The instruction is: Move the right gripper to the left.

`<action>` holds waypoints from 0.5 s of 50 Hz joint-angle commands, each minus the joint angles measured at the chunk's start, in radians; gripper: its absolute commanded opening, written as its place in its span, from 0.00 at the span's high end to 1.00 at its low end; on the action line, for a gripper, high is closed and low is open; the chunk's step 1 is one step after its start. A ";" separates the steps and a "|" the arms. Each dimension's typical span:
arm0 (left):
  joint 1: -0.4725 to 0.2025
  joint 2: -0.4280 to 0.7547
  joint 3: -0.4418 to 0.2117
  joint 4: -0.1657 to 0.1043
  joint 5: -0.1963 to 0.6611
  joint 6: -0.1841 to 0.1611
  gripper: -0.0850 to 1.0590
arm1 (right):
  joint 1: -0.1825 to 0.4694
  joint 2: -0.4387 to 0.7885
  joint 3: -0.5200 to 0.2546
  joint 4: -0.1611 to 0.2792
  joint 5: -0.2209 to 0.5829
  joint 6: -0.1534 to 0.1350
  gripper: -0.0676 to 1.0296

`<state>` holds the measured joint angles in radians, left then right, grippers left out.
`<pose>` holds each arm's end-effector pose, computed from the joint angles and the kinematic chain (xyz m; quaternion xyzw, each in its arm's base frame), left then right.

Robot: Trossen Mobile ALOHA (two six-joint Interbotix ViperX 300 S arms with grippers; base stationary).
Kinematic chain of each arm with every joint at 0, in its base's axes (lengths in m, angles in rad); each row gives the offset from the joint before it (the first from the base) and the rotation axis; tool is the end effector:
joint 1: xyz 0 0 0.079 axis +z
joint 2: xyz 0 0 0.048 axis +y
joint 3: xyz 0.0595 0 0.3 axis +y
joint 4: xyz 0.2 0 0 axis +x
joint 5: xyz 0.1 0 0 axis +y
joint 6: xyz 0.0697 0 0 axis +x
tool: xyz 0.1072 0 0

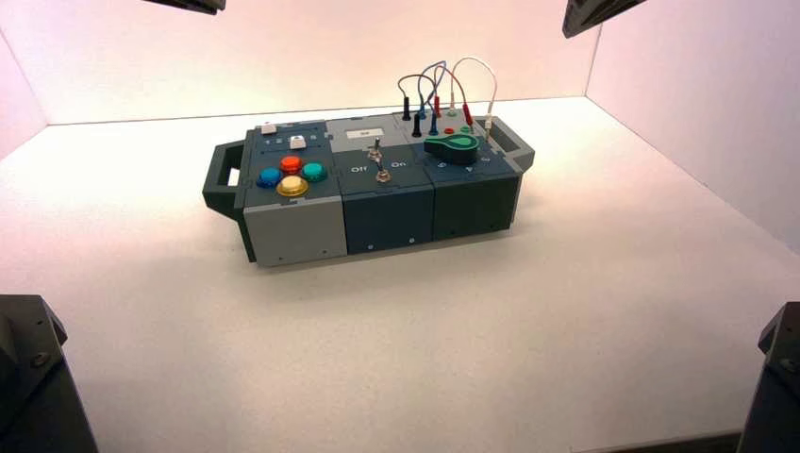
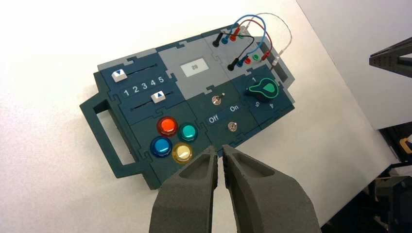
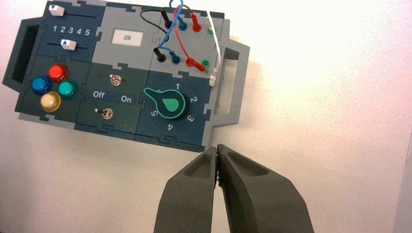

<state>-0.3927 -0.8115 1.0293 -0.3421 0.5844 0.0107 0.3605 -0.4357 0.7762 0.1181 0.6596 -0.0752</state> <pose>0.2096 -0.1223 0.1902 -0.0844 0.4089 -0.2096 0.8842 0.2818 0.1199 0.1757 -0.0608 0.4747 0.1843 0.8585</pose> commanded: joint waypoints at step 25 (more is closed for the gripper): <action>0.008 -0.011 -0.012 0.003 -0.005 -0.003 0.86 | -0.002 -0.015 -0.015 0.002 -0.006 0.002 0.95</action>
<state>-0.3927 -0.8222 1.0293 -0.3405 0.5844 0.0107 0.3605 -0.4341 0.7762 0.1166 0.6596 -0.0767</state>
